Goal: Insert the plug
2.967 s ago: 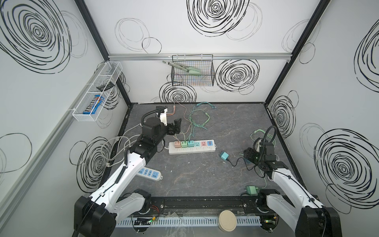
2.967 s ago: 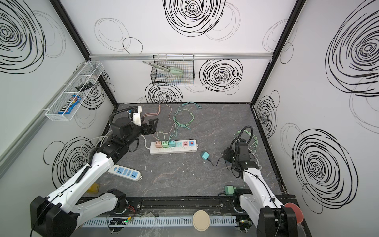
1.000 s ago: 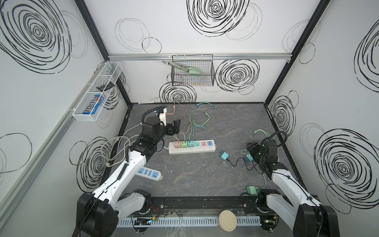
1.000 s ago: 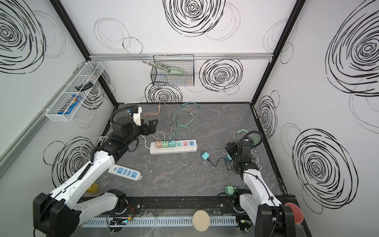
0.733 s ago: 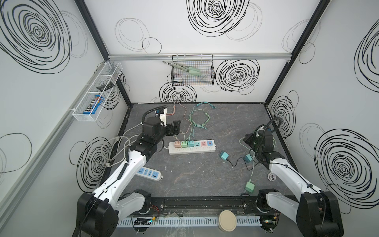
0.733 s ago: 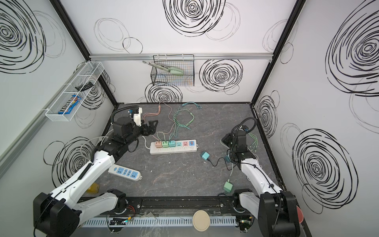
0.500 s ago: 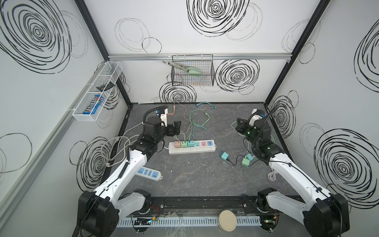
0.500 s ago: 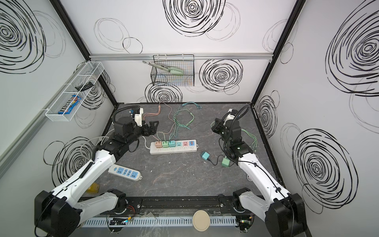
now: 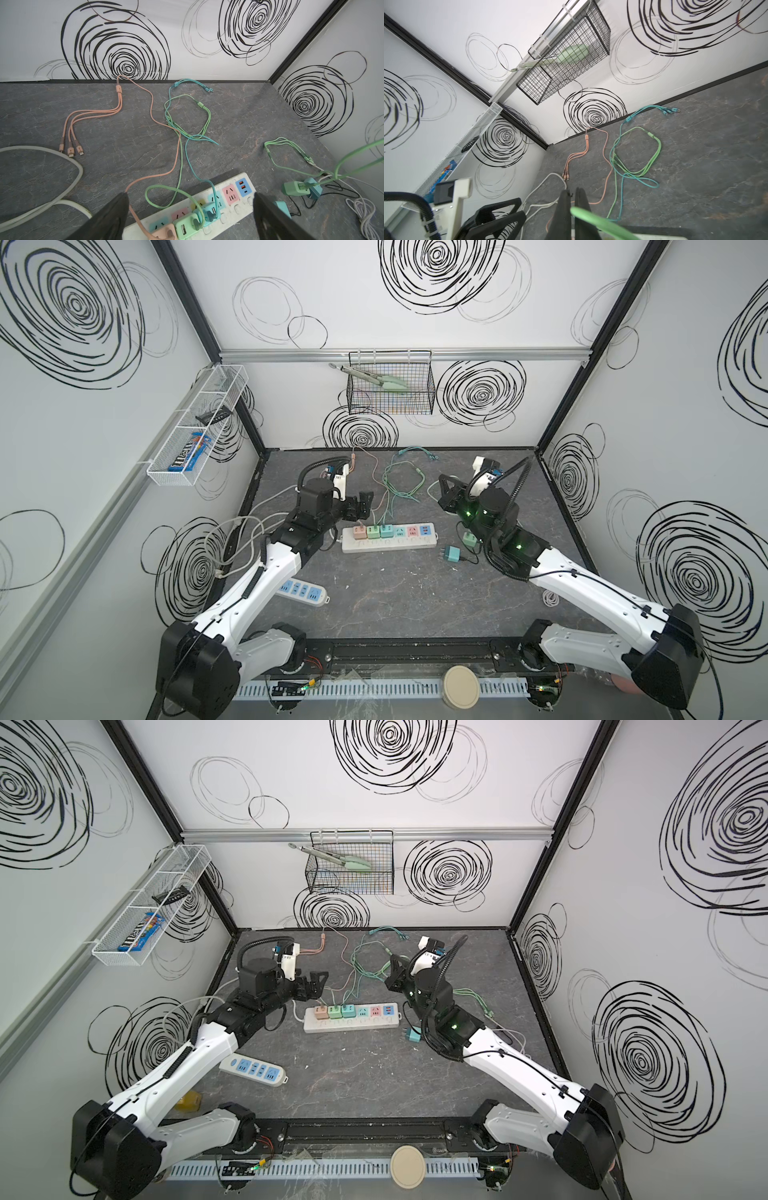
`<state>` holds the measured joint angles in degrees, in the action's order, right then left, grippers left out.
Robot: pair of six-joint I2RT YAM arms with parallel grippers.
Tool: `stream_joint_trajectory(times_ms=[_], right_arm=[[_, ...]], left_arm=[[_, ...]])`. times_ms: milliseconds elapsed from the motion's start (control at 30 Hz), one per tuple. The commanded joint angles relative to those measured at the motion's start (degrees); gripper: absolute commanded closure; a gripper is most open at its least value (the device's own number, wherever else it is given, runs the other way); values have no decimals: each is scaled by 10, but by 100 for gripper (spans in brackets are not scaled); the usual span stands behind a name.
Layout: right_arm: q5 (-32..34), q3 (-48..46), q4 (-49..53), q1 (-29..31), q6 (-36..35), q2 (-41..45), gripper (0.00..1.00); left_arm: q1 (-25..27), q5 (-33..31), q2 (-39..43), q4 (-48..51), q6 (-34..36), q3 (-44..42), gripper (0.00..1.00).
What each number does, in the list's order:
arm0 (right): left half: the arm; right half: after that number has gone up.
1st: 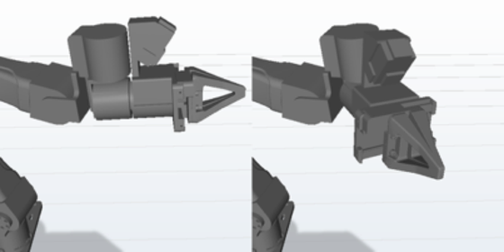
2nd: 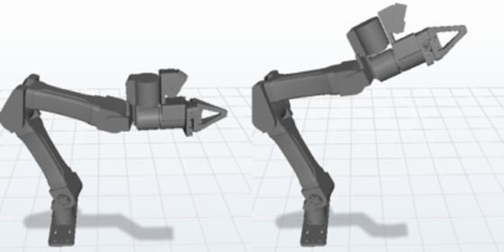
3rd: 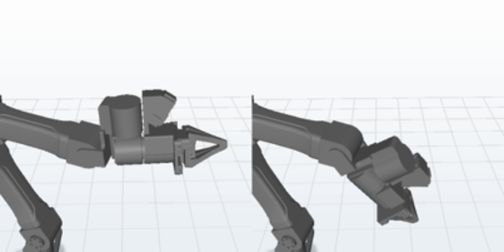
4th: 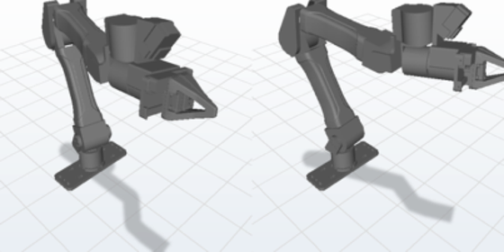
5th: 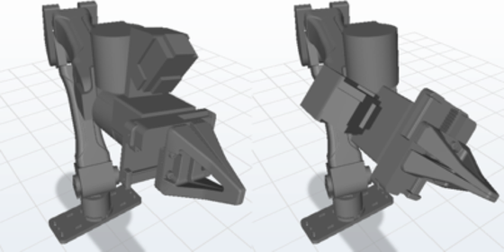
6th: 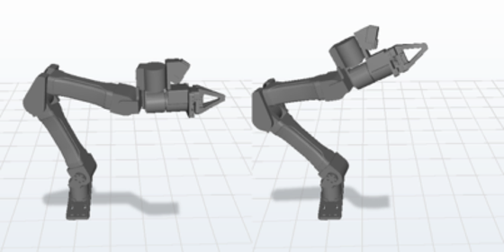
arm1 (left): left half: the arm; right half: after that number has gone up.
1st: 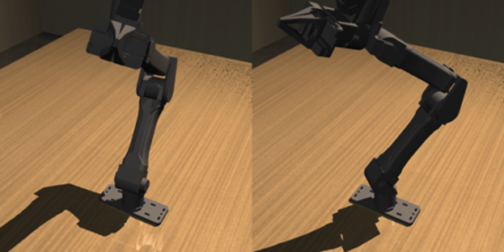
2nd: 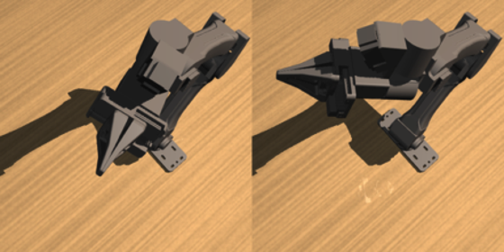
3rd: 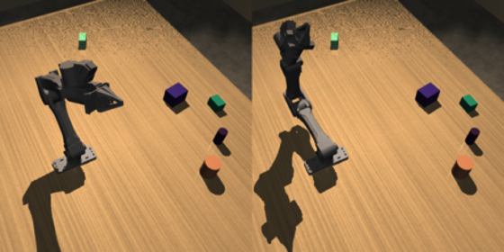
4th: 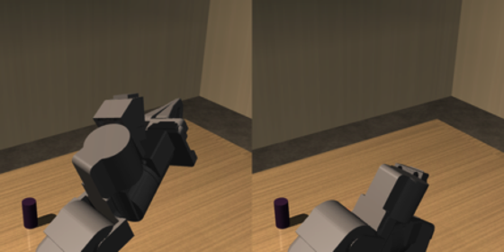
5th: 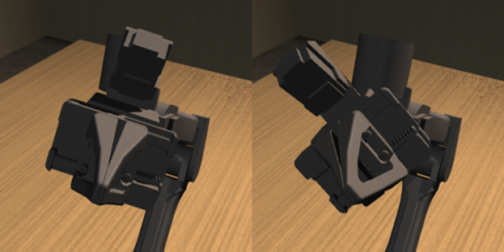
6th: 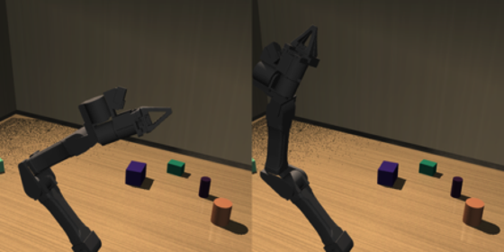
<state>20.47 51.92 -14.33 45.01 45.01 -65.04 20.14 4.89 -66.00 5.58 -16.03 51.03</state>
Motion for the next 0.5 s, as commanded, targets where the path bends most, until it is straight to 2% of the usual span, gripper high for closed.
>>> stream_joint_trajectory(times_ms=[0, 233, 467], right_arm=[[23, 35, -46, 23, 22, 2, 100], [13, 44, -43, 54, 40, -5, 99], [28, -16, -22, 29, 103, 0, 99]], left_arm=[[2, -3, 12, -10, 7, 19, 4], [4, 1, 16, -8, 6, 20, 4], [28, -9, 6, 10, 25, 29, 4]])
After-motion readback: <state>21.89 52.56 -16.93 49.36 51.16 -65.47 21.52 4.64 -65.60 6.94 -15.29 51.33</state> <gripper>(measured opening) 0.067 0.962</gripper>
